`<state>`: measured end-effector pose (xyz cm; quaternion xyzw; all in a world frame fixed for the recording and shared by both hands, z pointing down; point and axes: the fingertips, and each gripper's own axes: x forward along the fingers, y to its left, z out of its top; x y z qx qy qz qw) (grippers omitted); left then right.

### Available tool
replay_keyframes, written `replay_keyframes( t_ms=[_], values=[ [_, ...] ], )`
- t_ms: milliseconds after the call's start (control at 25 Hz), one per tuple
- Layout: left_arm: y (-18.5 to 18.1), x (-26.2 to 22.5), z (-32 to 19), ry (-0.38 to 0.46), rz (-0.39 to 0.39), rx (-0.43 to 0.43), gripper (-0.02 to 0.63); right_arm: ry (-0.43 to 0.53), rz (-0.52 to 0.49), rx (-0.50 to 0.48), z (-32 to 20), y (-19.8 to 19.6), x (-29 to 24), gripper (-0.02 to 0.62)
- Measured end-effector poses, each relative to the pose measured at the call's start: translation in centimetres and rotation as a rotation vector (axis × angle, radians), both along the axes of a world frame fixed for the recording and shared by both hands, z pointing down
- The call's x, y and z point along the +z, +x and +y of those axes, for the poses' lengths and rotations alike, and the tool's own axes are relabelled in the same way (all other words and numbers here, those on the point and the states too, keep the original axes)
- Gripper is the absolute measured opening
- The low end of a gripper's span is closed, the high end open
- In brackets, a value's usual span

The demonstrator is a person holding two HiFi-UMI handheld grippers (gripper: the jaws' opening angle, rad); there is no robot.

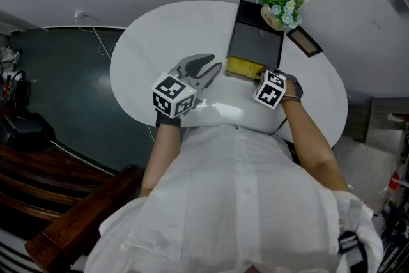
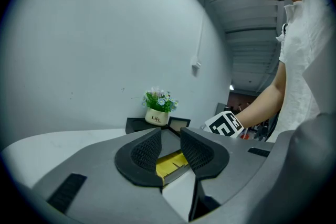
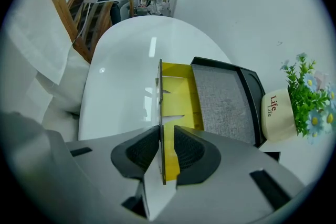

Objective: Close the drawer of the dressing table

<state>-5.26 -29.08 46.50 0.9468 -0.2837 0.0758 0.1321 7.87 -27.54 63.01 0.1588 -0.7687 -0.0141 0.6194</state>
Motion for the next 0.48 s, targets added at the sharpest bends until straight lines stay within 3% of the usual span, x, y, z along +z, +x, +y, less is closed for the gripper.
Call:
replay_keyframes(
  t_ms=[200,480],
  values=[
    [0.2,0.1,-0.4,-0.005,0.0,0.004,0.114,0.056,0.012,-0.014,-1.3,0.4,-0.4,0.155],
    [0.5,0.4,-1.0,-0.011,0.001,0.005,0.115,0.027,0.001,0.001,-2.2,1.1,-0.2,0.201]
  ],
)
